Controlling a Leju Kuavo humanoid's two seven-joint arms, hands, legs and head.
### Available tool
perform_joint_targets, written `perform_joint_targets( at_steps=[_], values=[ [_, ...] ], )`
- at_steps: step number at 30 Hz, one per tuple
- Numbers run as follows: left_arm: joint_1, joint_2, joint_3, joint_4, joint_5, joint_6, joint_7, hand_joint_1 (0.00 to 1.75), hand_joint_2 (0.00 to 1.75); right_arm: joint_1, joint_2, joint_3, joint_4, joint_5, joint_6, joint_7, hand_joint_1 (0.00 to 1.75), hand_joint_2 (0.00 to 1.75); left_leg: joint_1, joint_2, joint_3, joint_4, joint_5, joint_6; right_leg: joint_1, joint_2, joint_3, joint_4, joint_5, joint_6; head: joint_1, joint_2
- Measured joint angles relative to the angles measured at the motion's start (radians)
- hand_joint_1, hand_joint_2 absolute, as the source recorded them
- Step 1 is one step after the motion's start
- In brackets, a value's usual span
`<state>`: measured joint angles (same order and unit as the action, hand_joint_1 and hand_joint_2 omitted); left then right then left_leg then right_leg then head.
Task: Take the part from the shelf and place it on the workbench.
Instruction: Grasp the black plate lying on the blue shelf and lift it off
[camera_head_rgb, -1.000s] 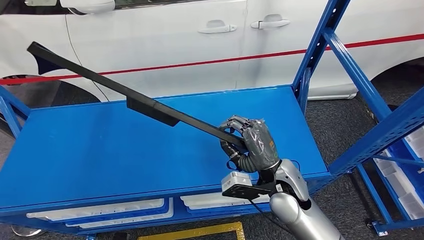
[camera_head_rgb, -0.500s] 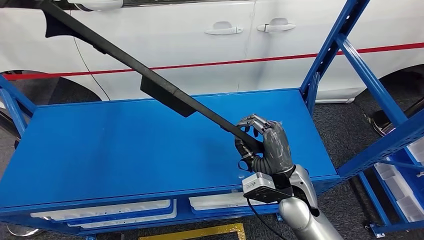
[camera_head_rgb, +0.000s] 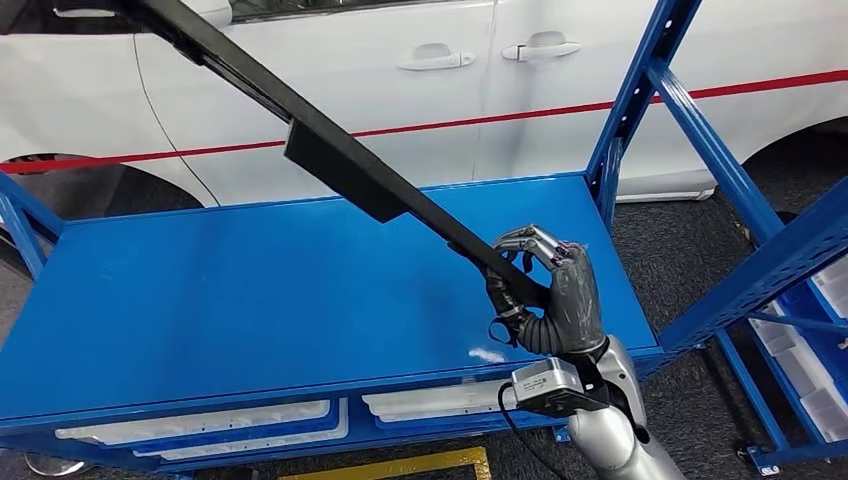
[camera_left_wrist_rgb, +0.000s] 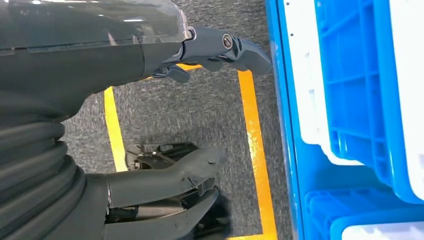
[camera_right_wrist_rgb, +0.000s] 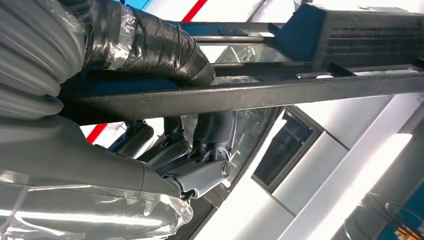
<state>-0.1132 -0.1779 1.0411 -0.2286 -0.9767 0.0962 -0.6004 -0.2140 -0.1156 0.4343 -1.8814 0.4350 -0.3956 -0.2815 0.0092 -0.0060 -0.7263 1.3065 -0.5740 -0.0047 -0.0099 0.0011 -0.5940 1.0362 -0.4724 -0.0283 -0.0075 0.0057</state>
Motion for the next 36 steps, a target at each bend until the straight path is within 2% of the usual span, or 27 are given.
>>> perform_joint_targets(
  at_steps=[1,3,4,5,8,10,11,13,14,15,16,18,20,23,25,26,28,29,30,31,32,34,35,36],
  values=[
    [0.0,0.001,0.0,0.0,0.001,-0.001,0.0,0.0,1.75,0.002,0.0,-0.001,0.0,0.0,0.0,0.0,1.75,1.75,0.0,0.0,0.015,-0.031,0.025,0.002,0.0,0.001,0.001,0.0,0.0,0.0,0.0,0.0],
    [-0.001,0.003,0.0,0.0,0.002,-0.003,0.001,0.0,1.75,0.003,0.002,-0.004,-0.001,0.0,0.0,0.0,1.75,1.75,-0.001,0.0,0.08,-0.161,0.088,0.01,0.001,0.002,0.003,0.001,-0.002,0.002,0.0,0.0],
    [-0.002,0.004,0.0,0.0,0.002,-0.003,0.002,0.0,1.75,0.004,0.002,-0.006,-0.002,-0.001,0.0,-0.001,1.75,1.75,-0.003,0.0,0.11,-0.223,0.108,0.015,0.003,0.003,0.003,0.001,-0.002,0.005,0.0,0.0],
    [-0.002,0.005,0.0,0.0,0.002,-0.003,0.003,0.0,1.75,0.004,0.003,-0.008,-0.004,-0.002,0.0,-0.001,1.75,1.75,-0.006,0.0,0.128,-0.261,0.117,0.019,0.004,0.003,0.002,0.002,-0.002,0.009,0.0,0.0],
    [0.0,0.006,0.0,0.0,0.002,-0.003,0.006,0.0,1.75,0.005,0.003,-0.01,-0.005,-0.003,0.0,-0.002,1.75,1.75,-0.008,-0.001,0.138,-0.287,0.121,0.029,0.003,0.002,0.0,0.0,-0.001,0.024,0.0,0.0],
    [0.0,0.006,0.0,0.0,0.002,-0.003,0.006,0.0,1.75,0.006,0.003,-0.012,-0.006,-0.003,0.0,-0.002,1.75,1.75,-0.004,0.0,0.144,-0.302,0.13,0.041,0.002,0.002,-0.01,0.026,-0.024,0.032,0.0,0.0],
    [-0.001,0.006,0.0,0.0,0.002,-0.003,0.007,0.0,1.75,0.006,0.003,-0.013,-0.007,-0.003,0.0,-0.002,1.75,1.75,-0.002,0.001,0.147,-0.307,0.133,0.046,0.003,0.002,-0.027,0.065,-0.049,0.035,0.0,0.0],
    [-0.001,0.006,0.0,0.0,0.001,-0.003,0.009,0.0,1.75,0.008,0.003,-0.015,-0.008,-0.003,0.0,-0.003,1.75,1.75,-0.005,0.002,0.147,-0.308,0.133,0.051,0.001,0.002,-0.083,0.185,-0.109,0.04,0.0,0.0],
    [-0.001,0.006,0.0,0.0,0.001,-0.003,0.012,0.0,1.75,0.011,0.003,-0.017,-0.007,-0.003,0.0,-0.003,1.75,1.75,-0.005,0.002,0.147,-0.308,0.133,0.052,-0.001,0.002,-0.107,0.235,-0.125,0.042,0.0,0.0],
    [-0.001,0.006,0.0,0.0,0.002,-0.003,0.017,0.0,1.75,0.013,0.003,-0.017,-0.007,-0.003,0.0,-0.003,1.75,1.75,-0.005,0.002,0.147,-0.307,0.133,0.051,-0.004,0.001,-0.118,0.257,-0.124,0.045,0.0,0.0],
    [0.0,0.006,0.0,0.0,0.003,-0.004,0.022,0.0,1.75,0.014,0.003,-0.018,-0.007,-0.003,0.0,-0.003,1.75,1.75,-0.005,0.001,0.147,-0.305,0.131,0.051,-0.006,0.001,-0.111,0.24,-0.103,0.046,0.0,0.0],
    [0.001,0.005,0.0,0.0,0.006,-0.008,0.027,0.0,1.75,0.015,0.003,-0.018,-0.007,-0.003,0.001,-0.003,1.75,1.75,-0.003,0.0,0.147,-0.297,0.126,0.045,-0.012,0.0,-0.055,0.126,-0.038,0.049,0.0,0.0],
    [0.001,0.006,0.001,0.0,0.01,-0.011,0.026,0.0,1.75,0.014,0.004,-0.019,-0.008,-0.004,0.001,-0.003,1.75,1.75,-0.005,-0.001,0.141,-0.284,0.119,0.035,-0.012,0.0,-0.01,0.031,-0.007,0.045,0.0,0.0],
    [0.001,0.006,0.003,0.0,0.014,0.012,0.045,0.0,1.75,0.015,0.005,-0.02,-0.008,-0.006,0.004,-0.004,1.75,1.75,-0.006,-0.002,0.135,-0.278,0.116,0.02,-0.008,0.004,-0.006,0.013,-0.007,0.03,0.0,0.0],
    [0.0,0.005,0.005,0.0,0.014,0.046,0.075,0.0,1.75,0.013,0.007,-0.02,-0.008,-0.006,0.007,-0.002,1.75,1.75,-0.004,-0.001,0.126,-0.254,0.097,0.011,-0.009,0.003,-0.005,0.008,-0.003,0.018,0.0,0.0],
    [-0.001,0.005,0.006,0.0,0.013,0.058,0.089,0.0,1.75,0.012,0.008,-0.02,-0.008,-0.006,0.011,0.0,1.75,1.75,-0.002,0.0,0.11,-0.218,0.075,0.007,-0.01,0.002,-0.003,0.006,-0.002,0.013,0.0,0.0],
    [-0.001,0.004,0.007,0.0,0.011,0.067,0.104,0.0,1.75,0.009,0.012,-0.02,-0.007,-0.006,0.018,0.002,1.75,1.75,-0.001,0.0,0.054,-0.097,0.015,0.0,-0.008,0.0,-0.003,0.006,-0.002,0.006,0.0,0.0],
    [-0.001,0.003,0.007,0.0,0.009,0.068,0.106,0.0,1.75,0.009,0.013,-0.02,-0.006,-0.006,0.02,0.003,1.75,1.75,0.0,0.0,0.027,-0.04,-0.004,-0.001,-0.005,-0.001,-0.003,0.006,-0.002,0.004,0.0,0.0],
    [-0.001,0.003,0.007,0.0,0.006,0.07,0.107,0.0,1.75,0.008,0.014,-0.02,-0.005,-0.006,0.021,0.004,1.75,1.75,0.001,0.0,0.011,-0.009,-0.008,-0.001,-0.003,-0.001,-0.003,0.006,-0.003,0.003,0.0,0.0],
    [0.0,0.003,0.007,0.0,0.004,0.074,0.108,0.0,1.75,0.008,0.014,-0.02,-0.004,-0.006,0.021,0.006,1.75,1.75,0.0,0.0,0.014,-0.016,0.008,0.001,-0.002,-0.001,-0.002,0.006,-0.003,0.003,0.0,0.0],
    [0.0,0.003,0.007,0.0,0.002,0.078,0.108,0.0,1.75,0.008,0.014,-0.02,-0.004,-0.006,0.021,0.007,1.75,1.75,0.0,0.0,0.035,-0.061,0.039,0.005,0.0,-0.001,-0.001,0.006,-0.003,0.003,0.0,0.0],
    [-0.002,0.003,0.007,0.0,0.001,0.083,0.108,0.0,1.75,0.006,0.015,-0.02,-0.004,-0.005,0.021,0.008,1.75,1.75,-0.004,0.0,0.101,-0.196,0.099,0.016,0.002,0.0,0.001,0.006,-0.004,0.005,0.0,0.0],
    [-0.003,0.003,0.007,0.0,0.001,0.084,0.108,0.0,1.75,0.005,0.016,-0.02,-0.004,-0.004,0.021,0.008,1.75,1.75,-0.007,0.0,0.124,-0.246,0.113,0.02,0.003,0.001,0.0,0.006,-0.004,0.008,0.0,0.0],
    [-0.003,0.003,0.007,0.0,0.002,0.085,0.108,0.0,1.75,0.005,0.017,-0.02,-0.004,-0.003,0.021,0.008,1.75,1.75,-0.01,-0.001,0.136,-0.272,0.116,0.024,0.003,0.001,-0.001,0.006,-0.003,0.012,0.0,0.0]
  ],
)
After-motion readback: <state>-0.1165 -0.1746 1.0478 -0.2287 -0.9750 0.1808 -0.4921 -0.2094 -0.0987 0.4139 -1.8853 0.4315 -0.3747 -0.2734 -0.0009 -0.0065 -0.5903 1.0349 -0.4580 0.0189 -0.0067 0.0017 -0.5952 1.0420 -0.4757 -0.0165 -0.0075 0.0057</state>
